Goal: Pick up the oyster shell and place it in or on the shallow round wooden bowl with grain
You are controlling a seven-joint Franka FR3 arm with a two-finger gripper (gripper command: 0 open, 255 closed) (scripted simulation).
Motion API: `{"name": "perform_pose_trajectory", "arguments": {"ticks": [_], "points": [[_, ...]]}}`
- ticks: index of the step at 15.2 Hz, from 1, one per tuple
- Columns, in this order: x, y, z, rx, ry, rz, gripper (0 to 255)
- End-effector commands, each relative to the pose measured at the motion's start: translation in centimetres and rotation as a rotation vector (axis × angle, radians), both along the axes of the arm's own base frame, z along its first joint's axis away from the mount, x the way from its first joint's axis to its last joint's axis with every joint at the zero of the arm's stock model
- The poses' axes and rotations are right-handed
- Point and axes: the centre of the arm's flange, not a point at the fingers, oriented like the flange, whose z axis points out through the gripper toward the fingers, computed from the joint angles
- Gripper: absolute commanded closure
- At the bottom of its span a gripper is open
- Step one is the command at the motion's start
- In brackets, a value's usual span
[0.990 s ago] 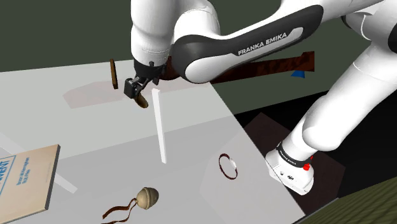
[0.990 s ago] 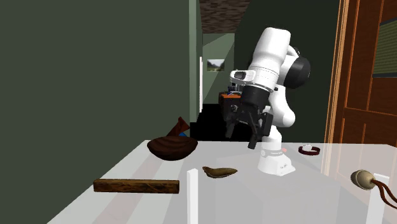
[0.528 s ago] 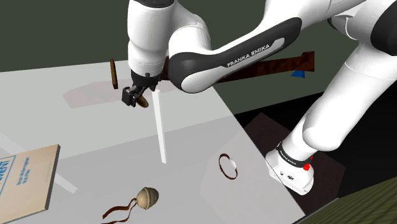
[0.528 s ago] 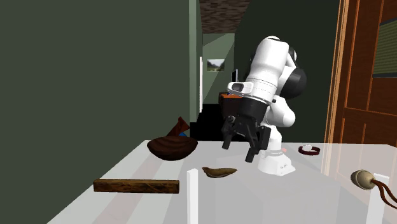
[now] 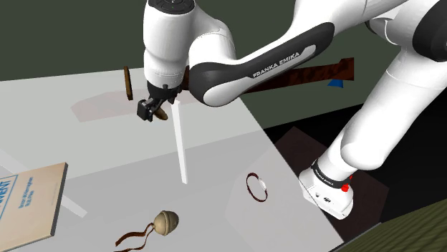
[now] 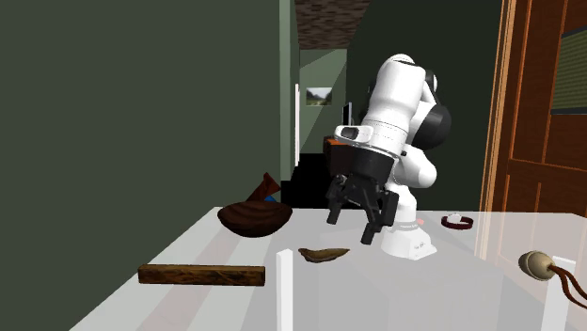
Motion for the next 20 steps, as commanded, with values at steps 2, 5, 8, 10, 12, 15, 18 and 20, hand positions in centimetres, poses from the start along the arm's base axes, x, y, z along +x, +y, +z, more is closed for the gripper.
{"name": "perform_pose_trajectory", "arguments": {"ticks": [2, 5, 8, 10, 12, 15, 18, 20], "points": [[0.0, 0.0, 0.0, 0.000, 0.000, 0.000, 255], [0.0, 0.0, 0.0, 0.000, 0.000, 0.000, 255], [0.0, 0.0, 0.0, 0.000, 0.000, 0.000, 255], [0.0, 0.0, 0.0, 0.000, 0.000, 0.000, 255], [3.3, -0.6, 0.7, 0.049, 0.139, -0.122, 0], [8.3, -2.4, 0.2, 0.126, 0.358, -0.315, 0], [8.3, -2.3, -1.4, 0.126, 0.358, -0.315, 0], [8.3, -2.2, -2.4, 0.126, 0.358, -0.315, 0]]}}
